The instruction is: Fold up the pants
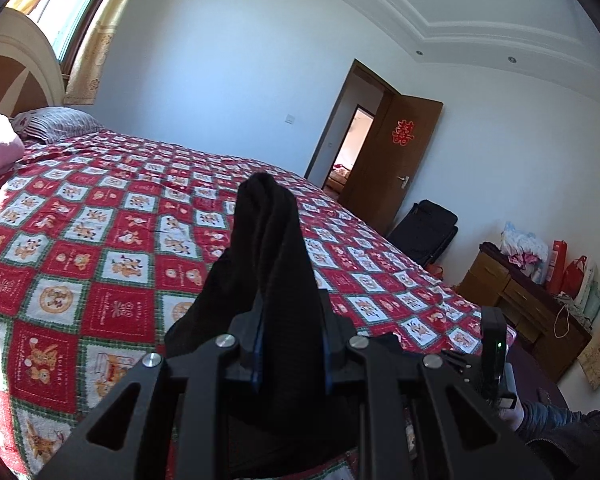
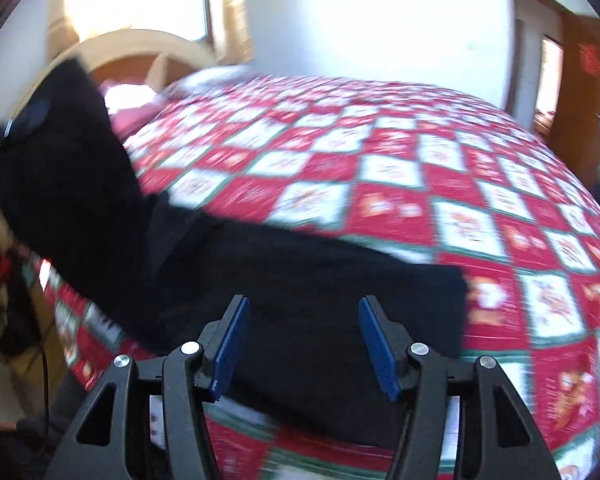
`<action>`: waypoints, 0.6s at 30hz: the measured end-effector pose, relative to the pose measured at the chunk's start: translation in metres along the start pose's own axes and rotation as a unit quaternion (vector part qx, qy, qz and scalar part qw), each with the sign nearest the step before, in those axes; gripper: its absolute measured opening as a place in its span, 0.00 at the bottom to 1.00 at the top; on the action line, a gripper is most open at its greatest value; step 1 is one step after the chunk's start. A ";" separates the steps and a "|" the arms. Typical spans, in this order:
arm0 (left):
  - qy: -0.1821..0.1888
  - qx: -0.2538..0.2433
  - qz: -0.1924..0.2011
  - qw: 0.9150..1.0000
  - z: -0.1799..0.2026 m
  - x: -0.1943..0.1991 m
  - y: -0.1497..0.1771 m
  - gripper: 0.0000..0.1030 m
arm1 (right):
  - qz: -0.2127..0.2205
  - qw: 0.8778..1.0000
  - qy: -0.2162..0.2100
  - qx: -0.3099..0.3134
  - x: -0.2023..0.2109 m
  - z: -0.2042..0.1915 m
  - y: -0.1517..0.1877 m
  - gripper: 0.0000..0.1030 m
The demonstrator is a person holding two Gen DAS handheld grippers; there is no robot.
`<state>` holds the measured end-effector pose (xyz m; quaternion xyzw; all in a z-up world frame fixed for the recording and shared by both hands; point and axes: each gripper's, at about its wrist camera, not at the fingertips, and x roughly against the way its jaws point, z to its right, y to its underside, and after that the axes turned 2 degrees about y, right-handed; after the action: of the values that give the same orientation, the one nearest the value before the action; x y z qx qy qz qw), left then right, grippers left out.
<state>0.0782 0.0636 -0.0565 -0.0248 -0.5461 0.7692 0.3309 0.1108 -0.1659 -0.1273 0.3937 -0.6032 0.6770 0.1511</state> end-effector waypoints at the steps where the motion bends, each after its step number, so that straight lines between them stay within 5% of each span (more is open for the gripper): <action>1: 0.006 -0.004 -0.006 1.000 0.006 -0.006 0.000 0.21 | 0.006 1.000 0.005 -0.014 0.004 0.009 -0.001 0.58; 18: 0.059 -0.069 -0.117 0.989 0.104 -0.111 0.023 0.21 | 0.005 0.990 0.057 -0.131 0.010 0.103 0.012 0.60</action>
<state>0.1119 -0.0860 -0.0703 -0.0287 -0.5761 0.6832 0.4478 0.1325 -0.2673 -0.1321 0.3283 -0.6787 0.6145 0.2323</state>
